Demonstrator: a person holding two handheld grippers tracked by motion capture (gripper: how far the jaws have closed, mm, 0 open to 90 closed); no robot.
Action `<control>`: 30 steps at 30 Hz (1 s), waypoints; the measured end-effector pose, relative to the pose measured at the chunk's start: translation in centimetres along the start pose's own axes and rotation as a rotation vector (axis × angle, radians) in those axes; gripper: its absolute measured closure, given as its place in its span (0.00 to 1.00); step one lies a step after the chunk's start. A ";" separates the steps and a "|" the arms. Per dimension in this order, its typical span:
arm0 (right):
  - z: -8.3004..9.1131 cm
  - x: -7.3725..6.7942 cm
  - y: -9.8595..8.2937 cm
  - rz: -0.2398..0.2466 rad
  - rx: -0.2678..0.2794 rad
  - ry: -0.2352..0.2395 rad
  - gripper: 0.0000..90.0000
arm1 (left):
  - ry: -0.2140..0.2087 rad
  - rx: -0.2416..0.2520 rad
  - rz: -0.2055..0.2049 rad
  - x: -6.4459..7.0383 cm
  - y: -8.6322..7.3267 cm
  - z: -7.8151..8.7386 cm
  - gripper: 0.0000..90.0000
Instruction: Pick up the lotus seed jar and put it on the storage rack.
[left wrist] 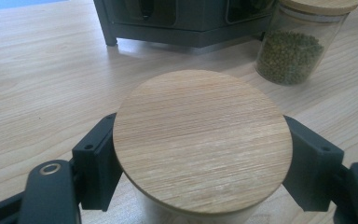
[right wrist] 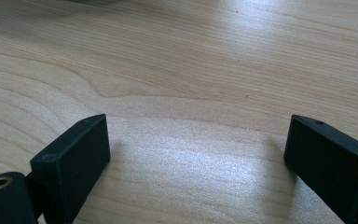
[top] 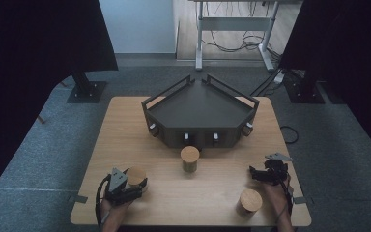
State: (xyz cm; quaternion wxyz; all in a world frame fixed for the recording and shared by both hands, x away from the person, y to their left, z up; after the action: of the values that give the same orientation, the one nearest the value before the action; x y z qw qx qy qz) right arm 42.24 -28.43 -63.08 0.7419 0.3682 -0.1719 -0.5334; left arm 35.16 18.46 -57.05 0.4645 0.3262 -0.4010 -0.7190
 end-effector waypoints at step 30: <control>0.0 0.0 0.0 0.001 -0.001 -0.001 0.07 | 0.013 0.074 0.045 -0.4 2.6 1.2 0.27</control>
State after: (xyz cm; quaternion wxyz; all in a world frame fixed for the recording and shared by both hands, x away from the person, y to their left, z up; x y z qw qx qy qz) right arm 42.24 -28.42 -63.09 0.7422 0.3677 -0.1722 -0.5332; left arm 35.36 18.49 -54.24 0.4709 0.3388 -0.4314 -0.6909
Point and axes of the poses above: each handheld gripper's, and its own axes: z roughly backward along the jaws, y roughly out of its top, x roughly to its right, the point moved 10 cm from there along -z, roughly forward along the jaws, and after that the axes turned 10 degrees about y, right-handed, at the moved point
